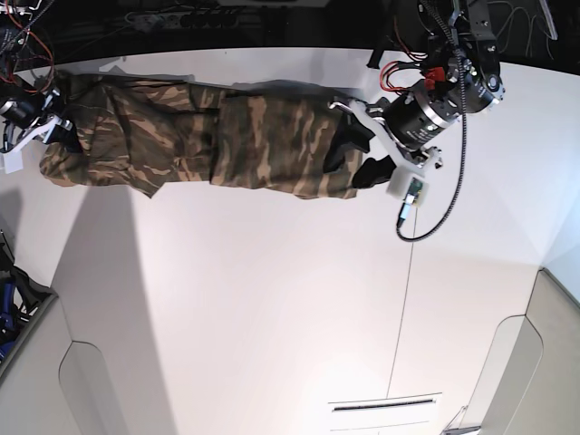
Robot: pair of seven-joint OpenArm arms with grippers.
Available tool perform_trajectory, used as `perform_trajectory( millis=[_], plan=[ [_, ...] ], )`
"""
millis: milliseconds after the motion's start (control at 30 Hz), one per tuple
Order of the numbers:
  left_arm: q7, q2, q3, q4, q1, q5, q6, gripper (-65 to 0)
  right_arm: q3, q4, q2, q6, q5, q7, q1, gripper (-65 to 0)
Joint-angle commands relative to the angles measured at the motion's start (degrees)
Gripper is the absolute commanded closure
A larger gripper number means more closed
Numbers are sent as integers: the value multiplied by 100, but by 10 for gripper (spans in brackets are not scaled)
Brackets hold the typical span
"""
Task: Fold the T-shirt properly
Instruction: 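Grasp the strip's end with the left gripper and fold it toward the right gripper, then fold the strip's other end over with the right gripper onto the stack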
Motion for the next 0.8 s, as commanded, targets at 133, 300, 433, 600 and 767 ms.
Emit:
perform_trajectory(
  millis=[133, 300, 433, 600, 767],
  plan=[
    [57, -9, -586, 83, 22, -153, 87, -353, 107, 74, 638, -22, 527, -310, 352, 0],
    [66, -17, -704, 68, 157, -256, 284, -353, 129, 76, 1069, -13, 916, -673, 754, 0],
    [74, -15, -450, 61, 411, -452, 282, -353, 129, 170, 1250, 7, 1130, -846, 1060, 0],
    [52, -15, 251, -149, 627, -431, 282, -353, 127, 721, 1255, 11, 1298, -949, 1084, 0],
    [-319, -15, 905, -835, 605, -400, 284, -353, 127, 1604, 1032, 11, 1388, -1014, 1067, 0]
  ],
)
